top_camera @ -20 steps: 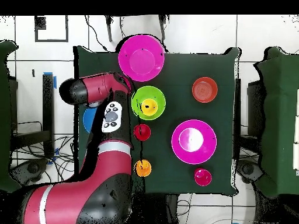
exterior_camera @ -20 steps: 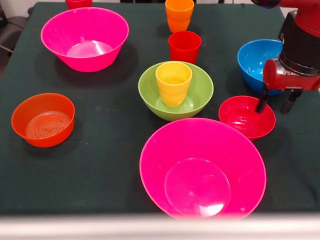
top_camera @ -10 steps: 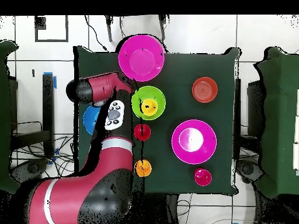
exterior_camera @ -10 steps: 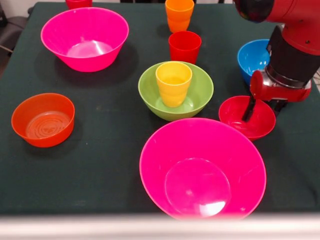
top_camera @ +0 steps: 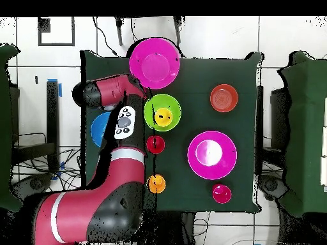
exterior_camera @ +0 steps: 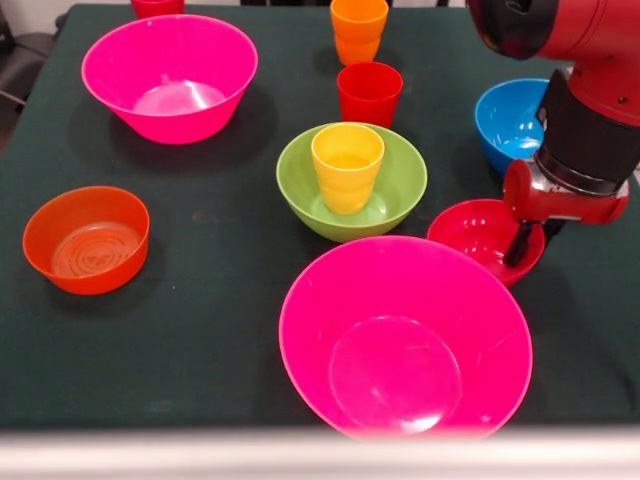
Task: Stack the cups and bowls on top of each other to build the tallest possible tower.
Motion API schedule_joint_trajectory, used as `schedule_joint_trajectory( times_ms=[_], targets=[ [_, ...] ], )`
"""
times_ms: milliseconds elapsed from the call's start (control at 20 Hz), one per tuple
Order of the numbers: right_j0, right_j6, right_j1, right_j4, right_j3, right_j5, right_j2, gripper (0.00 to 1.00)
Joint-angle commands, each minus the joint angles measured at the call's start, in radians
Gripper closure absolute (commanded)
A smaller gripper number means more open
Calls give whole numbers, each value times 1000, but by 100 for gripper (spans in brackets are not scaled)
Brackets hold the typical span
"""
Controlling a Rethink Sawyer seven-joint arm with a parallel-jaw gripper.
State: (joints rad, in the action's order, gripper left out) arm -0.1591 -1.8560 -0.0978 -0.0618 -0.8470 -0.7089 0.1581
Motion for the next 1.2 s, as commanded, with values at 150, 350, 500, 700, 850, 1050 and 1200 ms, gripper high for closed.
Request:
schedule_joint_trajectory(
  times_ms=[150, 350, 500, 700, 850, 1050, 1200],
  targets=[
    [-7, -129, 23, 18, -5, -12, -60, 100],
    [-19, -134, -15, 17, -57, 10, -55, 100],
    [-25, -133, -41, 17, -83, 8, -52, 100],
    [-34, -127, -116, 22, -151, -20, -47, 100],
    [-41, -131, -132, 21, -161, -31, -38, 100],
    [-50, -133, -148, 20, -161, -58, -26, 100],
    [-54, -130, -161, 24, -161, -82, -22, 100]
  ],
)
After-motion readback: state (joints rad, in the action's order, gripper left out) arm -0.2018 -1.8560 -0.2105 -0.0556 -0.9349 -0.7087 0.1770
